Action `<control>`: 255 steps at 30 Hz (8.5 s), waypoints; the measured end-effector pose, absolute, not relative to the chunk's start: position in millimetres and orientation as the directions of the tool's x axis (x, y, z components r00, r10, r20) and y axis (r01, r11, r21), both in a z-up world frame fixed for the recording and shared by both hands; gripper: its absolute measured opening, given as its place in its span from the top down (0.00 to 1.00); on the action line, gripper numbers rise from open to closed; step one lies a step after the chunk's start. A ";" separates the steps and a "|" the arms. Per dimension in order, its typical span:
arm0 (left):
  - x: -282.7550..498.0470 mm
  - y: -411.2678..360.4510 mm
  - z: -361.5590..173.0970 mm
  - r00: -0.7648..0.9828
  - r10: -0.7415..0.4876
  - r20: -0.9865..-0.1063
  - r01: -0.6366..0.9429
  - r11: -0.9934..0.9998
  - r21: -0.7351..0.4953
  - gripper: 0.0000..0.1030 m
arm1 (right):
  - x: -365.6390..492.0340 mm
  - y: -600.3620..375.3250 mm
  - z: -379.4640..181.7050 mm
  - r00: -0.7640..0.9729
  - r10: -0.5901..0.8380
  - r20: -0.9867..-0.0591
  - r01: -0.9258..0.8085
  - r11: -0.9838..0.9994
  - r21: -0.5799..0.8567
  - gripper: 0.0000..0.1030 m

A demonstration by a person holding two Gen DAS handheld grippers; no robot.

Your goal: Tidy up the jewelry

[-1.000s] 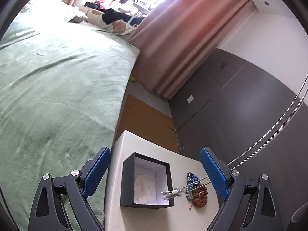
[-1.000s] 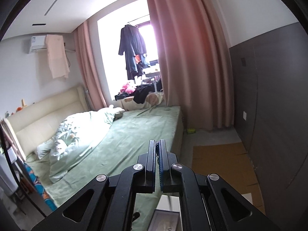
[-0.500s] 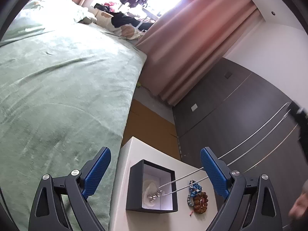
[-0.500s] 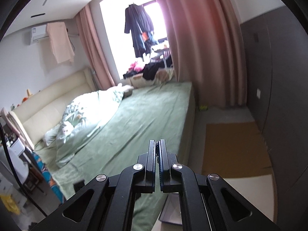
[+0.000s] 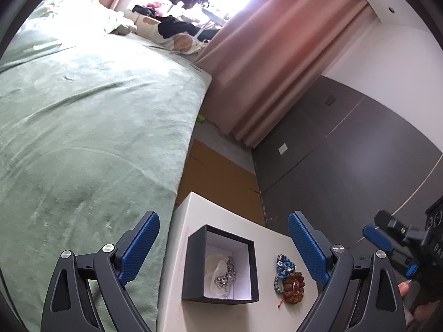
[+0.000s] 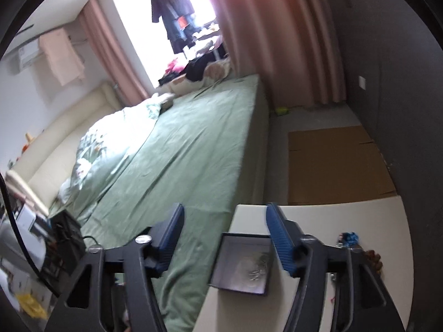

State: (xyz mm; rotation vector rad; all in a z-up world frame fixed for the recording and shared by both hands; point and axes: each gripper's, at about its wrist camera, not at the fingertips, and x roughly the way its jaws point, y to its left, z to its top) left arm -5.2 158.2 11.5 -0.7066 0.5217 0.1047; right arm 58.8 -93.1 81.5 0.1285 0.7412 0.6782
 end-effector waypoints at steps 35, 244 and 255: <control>71.2 -53.8 -36.2 0.682 -0.253 -0.686 -0.031 0.928 -0.372 0.44 | 99.5 -317.0 -62.5 0.495 0.487 -0.719 -0.010 0.831 0.556 0.32; 49.3 53.9 -12.8 0.728 -0.202 -0.655 -0.264 0.800 -0.539 0.98 | 117.9 -277.2 -74.6 0.442 0.619 -0.650 -0.136 0.762 0.633 0.83; 46.1 74.0 -15.5 0.751 -0.189 -0.632 -0.269 0.787 -0.555 0.98 | 87.8 -253.0 -37.7 0.479 0.684 -0.551 -0.277 0.713 0.644 0.98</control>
